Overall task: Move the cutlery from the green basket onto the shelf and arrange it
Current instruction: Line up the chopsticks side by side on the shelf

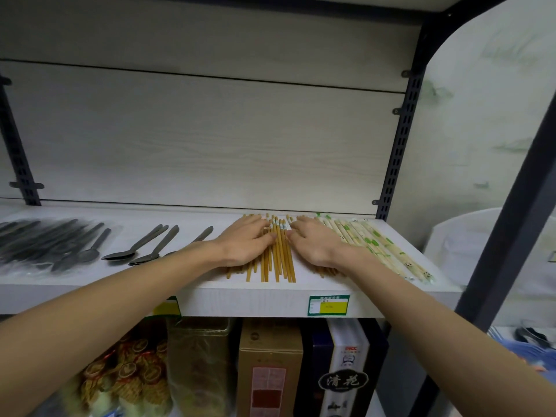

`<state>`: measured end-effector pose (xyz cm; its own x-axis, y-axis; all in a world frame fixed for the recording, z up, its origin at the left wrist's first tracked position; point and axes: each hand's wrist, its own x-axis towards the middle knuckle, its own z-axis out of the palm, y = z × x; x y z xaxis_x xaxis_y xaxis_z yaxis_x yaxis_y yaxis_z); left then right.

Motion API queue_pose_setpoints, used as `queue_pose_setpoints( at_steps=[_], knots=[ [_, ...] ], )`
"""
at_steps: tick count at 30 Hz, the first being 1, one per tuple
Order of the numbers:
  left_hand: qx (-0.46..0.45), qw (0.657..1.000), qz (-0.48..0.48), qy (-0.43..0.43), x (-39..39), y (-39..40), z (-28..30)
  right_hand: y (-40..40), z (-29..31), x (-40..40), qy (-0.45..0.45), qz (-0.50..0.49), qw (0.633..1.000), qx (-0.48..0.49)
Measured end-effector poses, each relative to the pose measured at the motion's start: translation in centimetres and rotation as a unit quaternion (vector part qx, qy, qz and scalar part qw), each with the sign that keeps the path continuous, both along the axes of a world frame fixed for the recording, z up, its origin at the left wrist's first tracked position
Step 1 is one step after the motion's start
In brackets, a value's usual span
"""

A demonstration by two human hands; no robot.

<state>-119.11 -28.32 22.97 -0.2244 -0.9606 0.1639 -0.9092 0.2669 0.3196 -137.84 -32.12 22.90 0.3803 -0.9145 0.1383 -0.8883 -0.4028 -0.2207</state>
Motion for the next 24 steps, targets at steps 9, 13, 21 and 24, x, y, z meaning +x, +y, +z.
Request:
queue_pose_setpoints(
  at_steps=[9, 13, 21, 24],
  knots=[
    [0.054, 0.997, 0.018, -0.057, -1.0, 0.6, -0.7, 0.2, -0.6, 0.3, -0.041, 0.01, 0.999, 0.024],
    [0.055, 0.995, 0.017, -0.083, -2.0, 0.6, -0.7, -0.1, -0.4, -1.2, -0.012, -0.014, 1.0, 0.021],
    [0.071, 0.991, 0.02, -0.116, -3.6, 0.1, -0.9, 1.2, -0.5, -2.4, 0.038, -0.029, 0.999, 0.02],
    [0.079, 0.99, 0.01, -0.118, -4.0, -0.2, -0.9, 1.2, -0.4, -3.0, 0.021, -0.047, 0.999, 0.015]
  ],
)
